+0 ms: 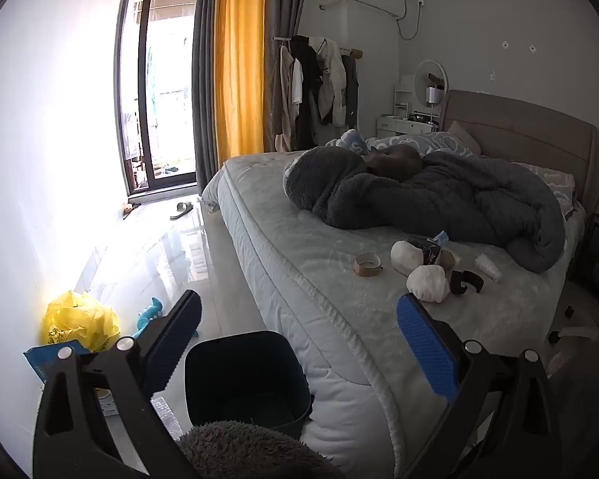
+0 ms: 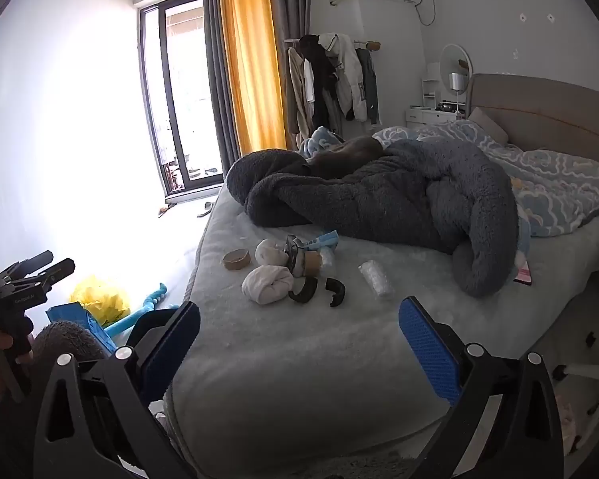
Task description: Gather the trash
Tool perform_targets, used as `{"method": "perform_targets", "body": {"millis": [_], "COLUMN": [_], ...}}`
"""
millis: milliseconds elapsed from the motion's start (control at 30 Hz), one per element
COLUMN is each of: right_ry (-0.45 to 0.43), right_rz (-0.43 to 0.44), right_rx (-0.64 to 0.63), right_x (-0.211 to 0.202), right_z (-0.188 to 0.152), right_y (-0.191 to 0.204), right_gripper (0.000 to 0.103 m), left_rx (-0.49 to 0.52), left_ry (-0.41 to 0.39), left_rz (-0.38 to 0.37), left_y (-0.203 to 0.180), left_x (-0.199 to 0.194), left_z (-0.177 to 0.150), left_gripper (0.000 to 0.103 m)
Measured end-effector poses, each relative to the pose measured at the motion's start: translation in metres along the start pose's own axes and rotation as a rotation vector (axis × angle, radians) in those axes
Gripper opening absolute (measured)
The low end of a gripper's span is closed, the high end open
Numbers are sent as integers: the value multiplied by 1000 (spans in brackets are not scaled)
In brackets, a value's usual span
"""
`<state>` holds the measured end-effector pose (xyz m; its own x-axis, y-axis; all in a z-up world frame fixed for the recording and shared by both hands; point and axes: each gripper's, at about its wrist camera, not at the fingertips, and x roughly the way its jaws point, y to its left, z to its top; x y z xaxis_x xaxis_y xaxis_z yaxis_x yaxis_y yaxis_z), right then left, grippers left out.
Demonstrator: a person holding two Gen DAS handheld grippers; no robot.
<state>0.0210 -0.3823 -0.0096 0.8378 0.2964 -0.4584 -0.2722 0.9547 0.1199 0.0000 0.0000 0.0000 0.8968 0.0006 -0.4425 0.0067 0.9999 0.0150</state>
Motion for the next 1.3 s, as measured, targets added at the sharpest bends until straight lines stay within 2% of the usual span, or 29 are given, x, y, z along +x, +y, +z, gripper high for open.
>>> {"method": "perform_targets", "body": {"millis": [1300], "right_ry": [4], "right_rz": [-5], "right_rx": [-10], "right_x": [1], "right_z": [-1], "right_y": [2], "right_gripper": [100], "left_rx": [-4], "left_ry": [8], "left_rz": [-3], "left_y": [0], "left_x": [0], "left_z": [0], "left_gripper": [100]}}
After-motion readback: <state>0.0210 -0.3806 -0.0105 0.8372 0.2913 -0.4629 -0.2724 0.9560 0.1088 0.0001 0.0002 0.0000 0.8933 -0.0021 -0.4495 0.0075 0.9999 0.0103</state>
